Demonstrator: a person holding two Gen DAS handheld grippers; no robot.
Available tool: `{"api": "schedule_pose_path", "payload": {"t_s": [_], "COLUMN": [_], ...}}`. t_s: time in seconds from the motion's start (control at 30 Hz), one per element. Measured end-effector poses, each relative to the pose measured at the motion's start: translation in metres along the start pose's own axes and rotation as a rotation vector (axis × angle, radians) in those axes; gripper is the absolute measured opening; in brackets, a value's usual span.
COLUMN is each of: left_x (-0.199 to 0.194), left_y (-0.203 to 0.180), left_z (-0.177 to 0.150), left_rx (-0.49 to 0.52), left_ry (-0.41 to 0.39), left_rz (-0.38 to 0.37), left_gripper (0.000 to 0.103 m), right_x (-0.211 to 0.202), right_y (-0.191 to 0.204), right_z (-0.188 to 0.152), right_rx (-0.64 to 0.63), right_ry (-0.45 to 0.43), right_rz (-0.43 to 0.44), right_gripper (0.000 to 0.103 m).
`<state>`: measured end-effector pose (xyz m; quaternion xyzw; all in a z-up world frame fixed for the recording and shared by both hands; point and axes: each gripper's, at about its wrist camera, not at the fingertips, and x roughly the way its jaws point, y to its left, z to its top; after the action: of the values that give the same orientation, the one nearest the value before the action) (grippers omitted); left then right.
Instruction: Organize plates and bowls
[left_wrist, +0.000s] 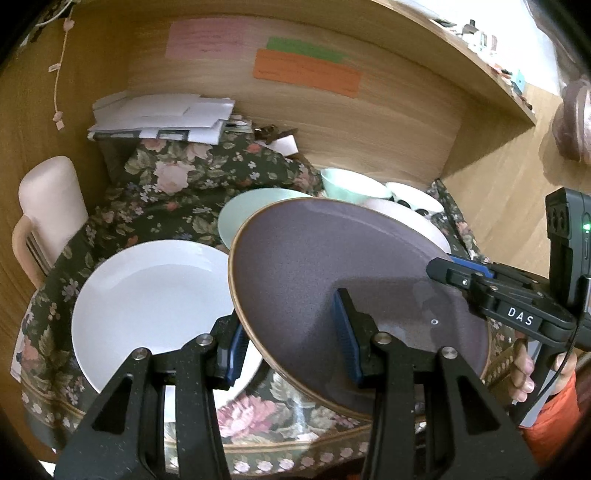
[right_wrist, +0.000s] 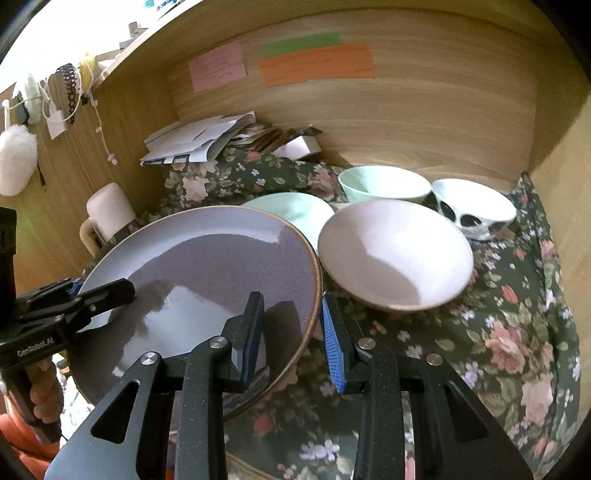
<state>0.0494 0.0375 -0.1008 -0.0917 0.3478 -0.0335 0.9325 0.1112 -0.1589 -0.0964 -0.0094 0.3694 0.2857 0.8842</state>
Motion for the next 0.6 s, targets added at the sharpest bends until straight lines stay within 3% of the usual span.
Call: {"api": "schedule_pose_path", "payload": {"t_s": [0.6], "left_x": [0.014], "left_y": [-0.031], "left_z": [-0.026], "left_rx": [0.024], "left_ry": [0.059], "left_rz": [-0.030], "left_gripper": [0.043], "right_x": [-0.012], "right_y": [-0.026], "right_z": [-0.033], "right_rx": [0.062], "right_ry": [0.028], "right_rz": [-0.017], "right_gripper": [0.028]}}
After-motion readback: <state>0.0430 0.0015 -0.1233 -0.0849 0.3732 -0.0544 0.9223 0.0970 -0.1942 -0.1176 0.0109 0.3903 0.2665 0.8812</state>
